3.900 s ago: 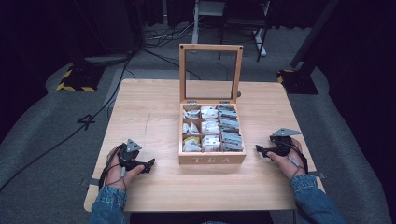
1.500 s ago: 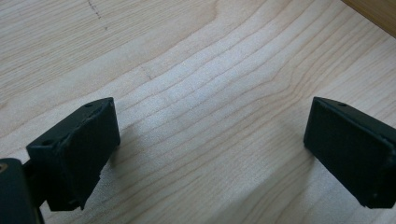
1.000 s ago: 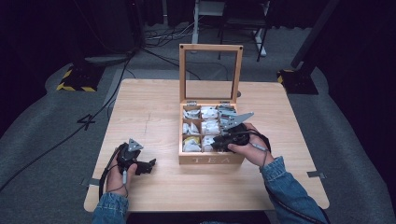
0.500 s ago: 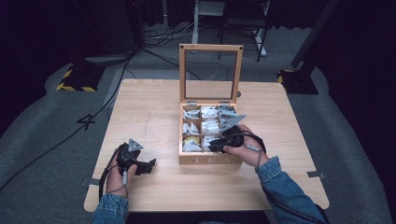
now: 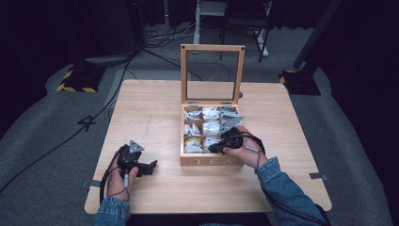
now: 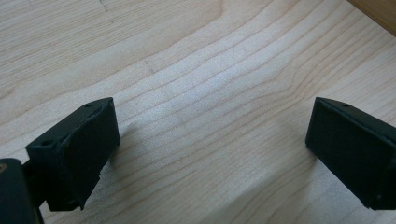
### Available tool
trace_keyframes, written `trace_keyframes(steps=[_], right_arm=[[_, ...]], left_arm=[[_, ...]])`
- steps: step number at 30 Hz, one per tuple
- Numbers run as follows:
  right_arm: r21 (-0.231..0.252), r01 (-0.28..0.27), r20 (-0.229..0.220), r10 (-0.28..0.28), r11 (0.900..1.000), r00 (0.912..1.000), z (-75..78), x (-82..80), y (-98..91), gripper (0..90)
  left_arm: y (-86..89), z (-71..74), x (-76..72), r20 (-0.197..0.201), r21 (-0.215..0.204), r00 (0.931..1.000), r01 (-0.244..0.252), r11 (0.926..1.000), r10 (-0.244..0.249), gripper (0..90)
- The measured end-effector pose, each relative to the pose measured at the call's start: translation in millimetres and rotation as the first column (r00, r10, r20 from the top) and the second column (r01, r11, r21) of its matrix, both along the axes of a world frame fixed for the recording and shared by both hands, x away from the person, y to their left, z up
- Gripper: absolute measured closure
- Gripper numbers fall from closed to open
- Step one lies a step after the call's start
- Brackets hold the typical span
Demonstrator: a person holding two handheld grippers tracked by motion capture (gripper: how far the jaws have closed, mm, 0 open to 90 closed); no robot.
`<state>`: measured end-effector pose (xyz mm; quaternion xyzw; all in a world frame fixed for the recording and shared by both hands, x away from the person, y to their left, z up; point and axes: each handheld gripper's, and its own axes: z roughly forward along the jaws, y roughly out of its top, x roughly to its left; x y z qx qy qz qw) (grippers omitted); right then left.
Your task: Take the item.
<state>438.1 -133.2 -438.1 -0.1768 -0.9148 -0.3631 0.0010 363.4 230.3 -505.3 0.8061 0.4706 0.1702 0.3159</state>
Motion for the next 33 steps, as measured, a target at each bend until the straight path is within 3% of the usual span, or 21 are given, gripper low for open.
trace_keyframes(steps=[15, 22, 27, 29, 33], right_arm=[[0.123, 0.035, 0.068, -0.044, 0.9917, 0.9967, 24.7, -1.4, -17.9, 89.8], [0.207, 0.046, 0.113, -0.070, 0.9772, 0.9911, 39.8, -10.1, -24.7, 89.8], [0.235, 0.058, 0.119, -0.088, 0.9702, 0.9890, 44.2, -15.2, -30.3, 89.9], [0.271, 0.070, 0.122, -0.106, 0.9601, 0.9868, 49.5, -20.5, -37.2, 89.9], [0.301, 0.076, 0.126, -0.119, 0.9506, 0.9849, 55.6, -25.1, -43.6, 89.9]], left_arm=[[0.4, 0.0, 0.1, -0.001, 0.001, 1.0000, 0.003, 1.0000, -0.003, 2.9], [-0.8, -0.1, -1.8, 0.001, 0.002, 0.9997, -0.025, 0.9997, 0.025, 2.6], [-1.7, -0.4, -0.8, -0.005, 0.006, 0.9999, -0.013, 0.9999, 0.013, 0.0], [-2.0, -0.4, -1.2, -0.005, 0.005, 0.9998, -0.019, 0.9998, 0.019, 0.1], [-2.5, -0.5, -0.8, -0.004, 0.006, 0.9997, -0.026, 0.9996, 0.026, 0.1]])
